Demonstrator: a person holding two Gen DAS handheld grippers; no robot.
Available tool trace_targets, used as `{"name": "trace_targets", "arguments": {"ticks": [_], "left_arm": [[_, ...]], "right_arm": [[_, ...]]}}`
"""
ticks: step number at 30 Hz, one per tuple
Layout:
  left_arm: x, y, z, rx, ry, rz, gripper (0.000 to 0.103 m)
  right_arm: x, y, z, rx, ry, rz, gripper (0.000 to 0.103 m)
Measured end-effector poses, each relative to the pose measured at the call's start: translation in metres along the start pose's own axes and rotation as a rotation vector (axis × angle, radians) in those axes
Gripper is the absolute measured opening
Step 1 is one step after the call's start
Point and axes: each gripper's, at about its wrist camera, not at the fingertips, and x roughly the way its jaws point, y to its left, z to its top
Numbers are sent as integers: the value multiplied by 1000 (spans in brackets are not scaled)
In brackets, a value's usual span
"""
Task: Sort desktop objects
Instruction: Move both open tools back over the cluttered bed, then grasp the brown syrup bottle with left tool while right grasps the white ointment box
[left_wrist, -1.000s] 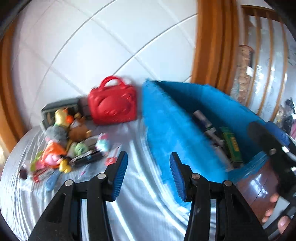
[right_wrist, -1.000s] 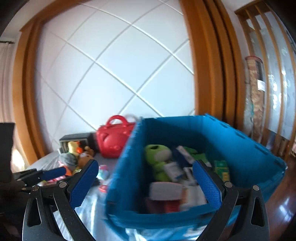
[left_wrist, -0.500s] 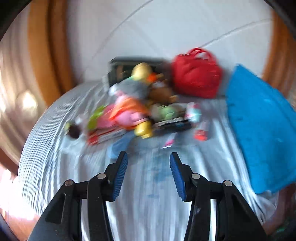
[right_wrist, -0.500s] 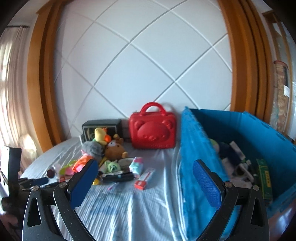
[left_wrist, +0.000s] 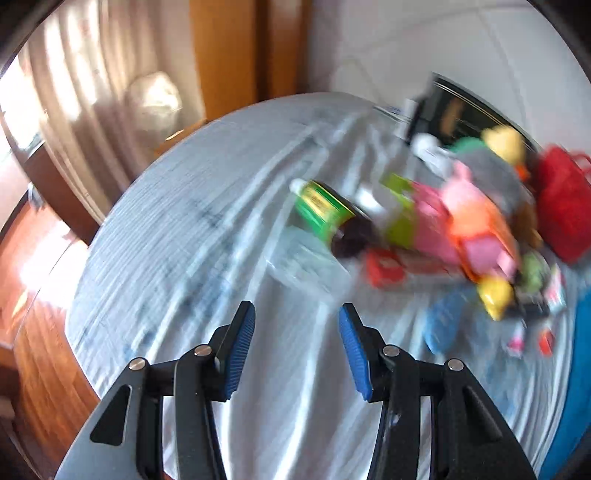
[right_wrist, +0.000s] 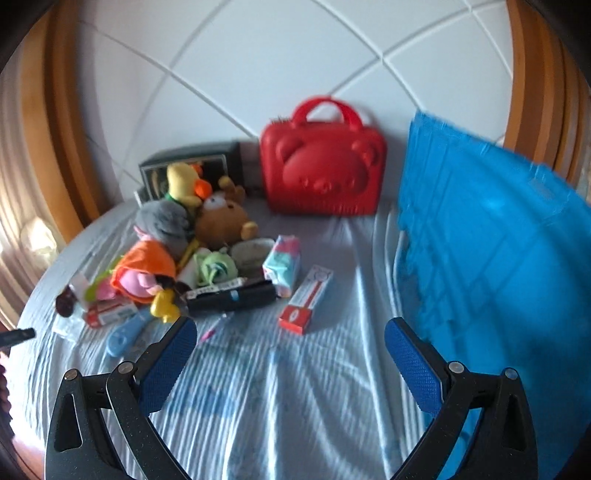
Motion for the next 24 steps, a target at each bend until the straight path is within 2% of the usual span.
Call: {"name": "trace_targets", "arguments": {"ticks": [2,5,8,12,15,18,24], "left_arm": [[13,5,22,-33,8,16,46],[38,3,55,-77,29,-5,46],[79,-6,85,-127,107,-45,46],[124,-20,106,-165,212,-82,47],[145,-29,113,-162,267,-79,47],[152,-38,113,-128,254,-46,49],[154,-43,112,-74,222,-45,49]], "right_arm": [[22,-3,5,2,34,-13,103],[57,-12,15,30,84,-22,103],[89,-22,23,51,109,-60,103],[121,-37,30,85,143,-97,103],[144,-44,31,96,180,-108,103],[166,-46,29,111,225,-92,103],[223,-47,20,142,369,-78,103]]}}
